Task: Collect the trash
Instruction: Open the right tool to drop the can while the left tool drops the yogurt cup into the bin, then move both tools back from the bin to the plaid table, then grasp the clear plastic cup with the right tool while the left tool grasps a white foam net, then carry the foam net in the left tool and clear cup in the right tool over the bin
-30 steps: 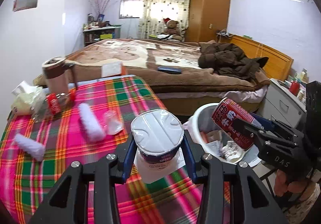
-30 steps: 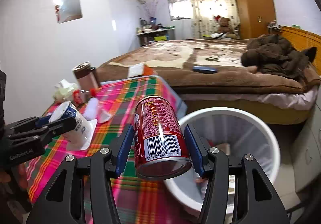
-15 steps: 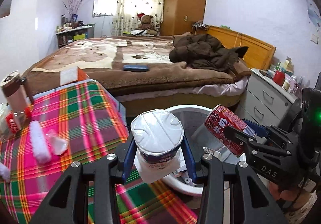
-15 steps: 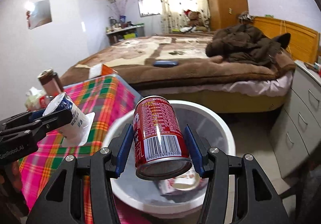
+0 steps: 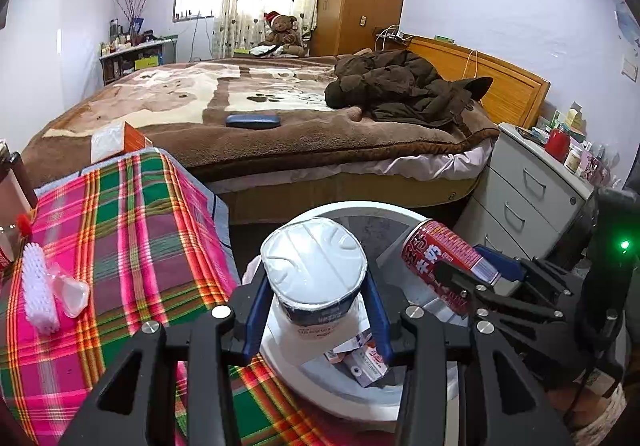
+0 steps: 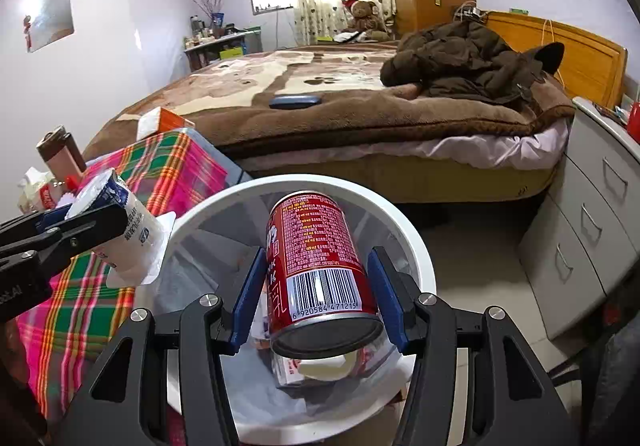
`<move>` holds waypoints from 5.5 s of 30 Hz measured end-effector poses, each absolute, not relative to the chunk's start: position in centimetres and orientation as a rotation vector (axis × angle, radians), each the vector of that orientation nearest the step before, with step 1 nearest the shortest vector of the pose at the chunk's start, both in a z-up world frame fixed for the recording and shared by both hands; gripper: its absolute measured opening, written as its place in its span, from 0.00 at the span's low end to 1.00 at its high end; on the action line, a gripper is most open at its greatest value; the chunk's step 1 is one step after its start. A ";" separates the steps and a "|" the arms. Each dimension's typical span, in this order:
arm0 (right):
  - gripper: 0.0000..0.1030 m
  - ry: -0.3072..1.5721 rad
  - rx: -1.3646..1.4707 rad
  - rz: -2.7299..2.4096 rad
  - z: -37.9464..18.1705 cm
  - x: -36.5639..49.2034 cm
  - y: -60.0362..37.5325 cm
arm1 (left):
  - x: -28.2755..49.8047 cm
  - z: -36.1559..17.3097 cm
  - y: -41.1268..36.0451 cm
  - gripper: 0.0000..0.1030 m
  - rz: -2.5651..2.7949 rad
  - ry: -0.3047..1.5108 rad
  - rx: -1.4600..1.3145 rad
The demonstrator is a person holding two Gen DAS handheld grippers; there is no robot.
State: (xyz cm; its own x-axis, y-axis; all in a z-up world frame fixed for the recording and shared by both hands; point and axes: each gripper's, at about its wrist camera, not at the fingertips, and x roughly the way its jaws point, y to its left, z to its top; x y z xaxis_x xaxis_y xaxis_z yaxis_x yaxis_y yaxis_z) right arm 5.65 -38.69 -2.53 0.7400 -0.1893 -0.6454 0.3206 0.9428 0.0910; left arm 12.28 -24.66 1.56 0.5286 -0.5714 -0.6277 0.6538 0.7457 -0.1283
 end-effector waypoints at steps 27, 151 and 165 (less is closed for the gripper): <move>0.62 0.623 0.215 -0.245 -0.3 4.9 -35.7 | 11.3 2.9 -18.2 0.74 -0.642 0.678 0.051; 0.27 0.673 0.093 0.194 -0.3 14.9 -18.2 | 18.2 -0.6 3.5 0.28 -0.220 0.800 -0.082; 0.27 0.612 0.131 0.104 1.6 11.3 -22.8 | 14.3 2.2 -2.4 0.28 -0.362 0.734 -0.027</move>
